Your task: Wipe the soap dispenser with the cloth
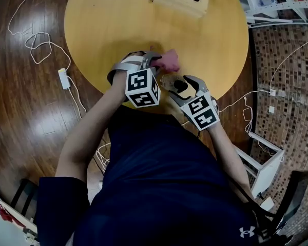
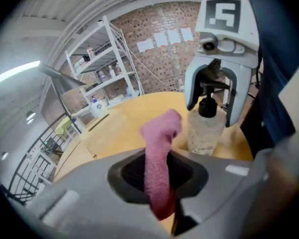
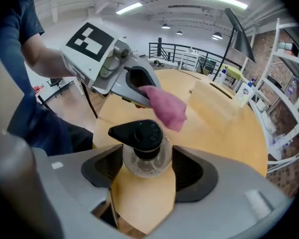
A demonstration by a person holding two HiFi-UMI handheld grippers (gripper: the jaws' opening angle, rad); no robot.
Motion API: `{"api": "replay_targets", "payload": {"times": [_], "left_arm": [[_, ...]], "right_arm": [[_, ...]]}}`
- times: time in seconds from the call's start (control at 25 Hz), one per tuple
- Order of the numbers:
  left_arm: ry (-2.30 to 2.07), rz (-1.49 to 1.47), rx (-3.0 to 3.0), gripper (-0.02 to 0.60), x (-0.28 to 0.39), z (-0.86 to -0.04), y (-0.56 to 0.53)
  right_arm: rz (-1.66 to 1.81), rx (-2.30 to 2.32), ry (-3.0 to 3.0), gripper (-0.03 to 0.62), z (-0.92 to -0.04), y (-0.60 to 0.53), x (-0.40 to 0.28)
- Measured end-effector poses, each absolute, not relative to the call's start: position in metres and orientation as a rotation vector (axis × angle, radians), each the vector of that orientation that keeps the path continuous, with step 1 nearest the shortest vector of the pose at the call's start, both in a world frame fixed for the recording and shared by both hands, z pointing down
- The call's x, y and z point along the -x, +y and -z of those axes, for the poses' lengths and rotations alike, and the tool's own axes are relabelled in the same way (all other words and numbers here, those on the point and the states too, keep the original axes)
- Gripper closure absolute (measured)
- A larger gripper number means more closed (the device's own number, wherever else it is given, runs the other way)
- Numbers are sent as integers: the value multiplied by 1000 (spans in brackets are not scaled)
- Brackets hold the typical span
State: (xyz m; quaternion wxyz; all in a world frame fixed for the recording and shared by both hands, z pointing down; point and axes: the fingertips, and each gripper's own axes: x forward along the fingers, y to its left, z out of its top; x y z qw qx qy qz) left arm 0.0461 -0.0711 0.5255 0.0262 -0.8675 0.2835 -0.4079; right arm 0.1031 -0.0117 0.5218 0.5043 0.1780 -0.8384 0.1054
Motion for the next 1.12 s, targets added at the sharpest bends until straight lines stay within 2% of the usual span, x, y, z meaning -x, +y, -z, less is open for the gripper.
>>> {"api": "replay_targets", "payload": {"times": [0.28,0.44,0.64,0.76,1.0,1.12], "left_arm": [[303,1296,2717,513,-85,-549,22],[-63,1229,2730,514,-101,-549,90],[-131,1245,2705,514,-104,-557,92],[-63,1299,2676,514,-96,-560,66],[701,1454,2596,514,-46,-559,-60],[631,1436,2587,514,-52,-556,-55]], "right_arm": [[-51,-123,-2017,280,-519,-10,-101],[-70,-17,-2025,276,-520,-8,-101],[-24,75,-2043,273,-521,-9,-97],[-17,87,-2043,273,-522,-8,-96],[21,73,-2067,271,-522,-9,-96],[56,102,-2101,270,-521,-9,-94]]}}
